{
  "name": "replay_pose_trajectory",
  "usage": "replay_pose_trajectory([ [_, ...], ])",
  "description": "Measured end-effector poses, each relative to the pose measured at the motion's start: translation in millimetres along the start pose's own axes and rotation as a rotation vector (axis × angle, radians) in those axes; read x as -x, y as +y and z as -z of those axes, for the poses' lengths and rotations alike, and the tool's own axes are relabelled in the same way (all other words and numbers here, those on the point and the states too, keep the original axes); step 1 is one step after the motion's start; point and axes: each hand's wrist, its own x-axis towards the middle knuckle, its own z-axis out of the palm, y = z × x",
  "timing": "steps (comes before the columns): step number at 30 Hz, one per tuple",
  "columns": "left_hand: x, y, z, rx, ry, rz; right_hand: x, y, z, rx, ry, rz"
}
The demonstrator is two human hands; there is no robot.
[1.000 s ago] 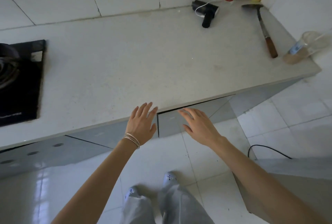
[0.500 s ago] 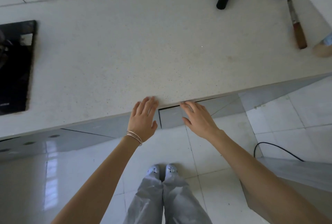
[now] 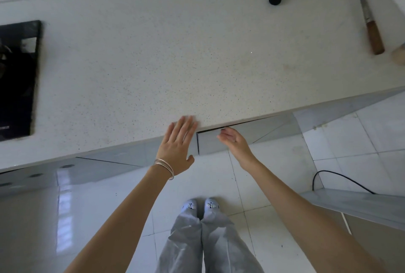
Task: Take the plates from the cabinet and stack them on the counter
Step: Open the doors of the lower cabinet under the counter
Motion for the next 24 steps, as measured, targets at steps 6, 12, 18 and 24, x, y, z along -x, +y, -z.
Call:
replay_pose_trajectory([
  [6, 0, 7, -2, 0.012, 0.013, 0.037, -9, 7, -29, -0.247, -0.047, -0.051],
  [12, 1, 7, -3, 0.002, 0.02, 0.025, -6, 6, -35, -0.619, -0.079, -0.05],
  [18, 7, 9, -6, 0.009, 0.033, 0.025, 16, 18, -30, -0.667, -0.096, -0.064],
  [24, 13, 20, -2, -0.011, 0.054, 0.024, 56, 46, -16, -0.513, 0.015, -0.135],
])
